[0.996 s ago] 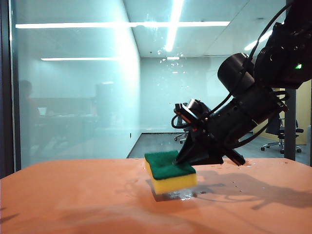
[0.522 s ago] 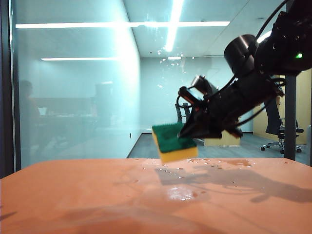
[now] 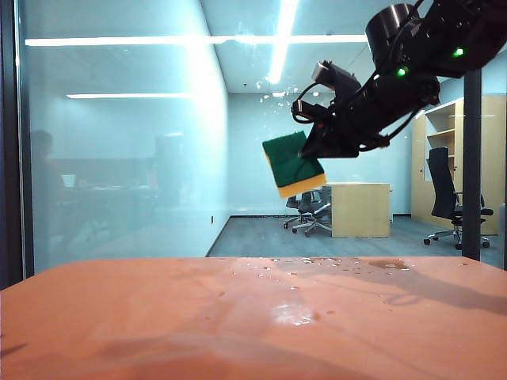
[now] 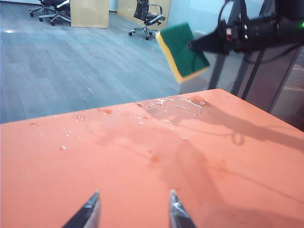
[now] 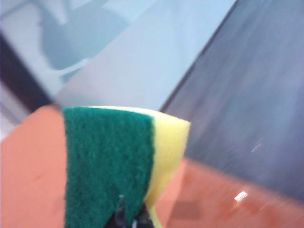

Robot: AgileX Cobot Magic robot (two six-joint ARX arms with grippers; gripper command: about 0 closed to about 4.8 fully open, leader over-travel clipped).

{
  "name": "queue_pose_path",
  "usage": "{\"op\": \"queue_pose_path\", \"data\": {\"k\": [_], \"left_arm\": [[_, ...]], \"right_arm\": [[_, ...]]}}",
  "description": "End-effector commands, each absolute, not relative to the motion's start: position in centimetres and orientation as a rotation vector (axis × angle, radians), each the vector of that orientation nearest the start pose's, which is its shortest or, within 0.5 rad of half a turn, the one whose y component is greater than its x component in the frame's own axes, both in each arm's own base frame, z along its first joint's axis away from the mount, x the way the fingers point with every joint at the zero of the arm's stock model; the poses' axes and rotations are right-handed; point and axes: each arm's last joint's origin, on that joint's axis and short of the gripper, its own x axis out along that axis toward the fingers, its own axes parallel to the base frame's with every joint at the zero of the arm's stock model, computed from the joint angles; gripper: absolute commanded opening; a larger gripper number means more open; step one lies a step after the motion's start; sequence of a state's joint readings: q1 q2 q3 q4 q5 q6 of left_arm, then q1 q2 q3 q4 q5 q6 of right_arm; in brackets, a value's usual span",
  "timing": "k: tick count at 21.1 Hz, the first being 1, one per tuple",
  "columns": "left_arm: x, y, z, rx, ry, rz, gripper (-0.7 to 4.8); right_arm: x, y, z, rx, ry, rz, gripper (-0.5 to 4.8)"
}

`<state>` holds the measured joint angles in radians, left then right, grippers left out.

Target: Pick up the sponge from the table, wipe the water off the glass, and finally place the sponge back on the table.

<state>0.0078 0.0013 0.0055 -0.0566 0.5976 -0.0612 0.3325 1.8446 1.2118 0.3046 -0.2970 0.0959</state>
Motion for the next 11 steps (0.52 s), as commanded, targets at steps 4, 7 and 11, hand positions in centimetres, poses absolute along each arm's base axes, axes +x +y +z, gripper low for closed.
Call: {"op": "queue_pose_path", "data": {"k": [4, 7, 11], "left_arm": [[9.3, -1.5, 16.2, -0.07, 0.054, -0.571, 1.83], [9.3, -1.5, 16.3, -0.07, 0.054, -0.57, 1.83], [9.3, -1.5, 16.3, -0.069, 0.054, -0.569, 1.83]], "right_arm": [[40.3, 13.8, 26.8, 0.013, 0.157, 0.577, -0.09], [40.8, 13.1, 28.1, -0.014, 0.104, 0.554, -0.09], [41.7, 11.3, 29.9, -0.055, 0.04, 0.522, -0.09]]}}
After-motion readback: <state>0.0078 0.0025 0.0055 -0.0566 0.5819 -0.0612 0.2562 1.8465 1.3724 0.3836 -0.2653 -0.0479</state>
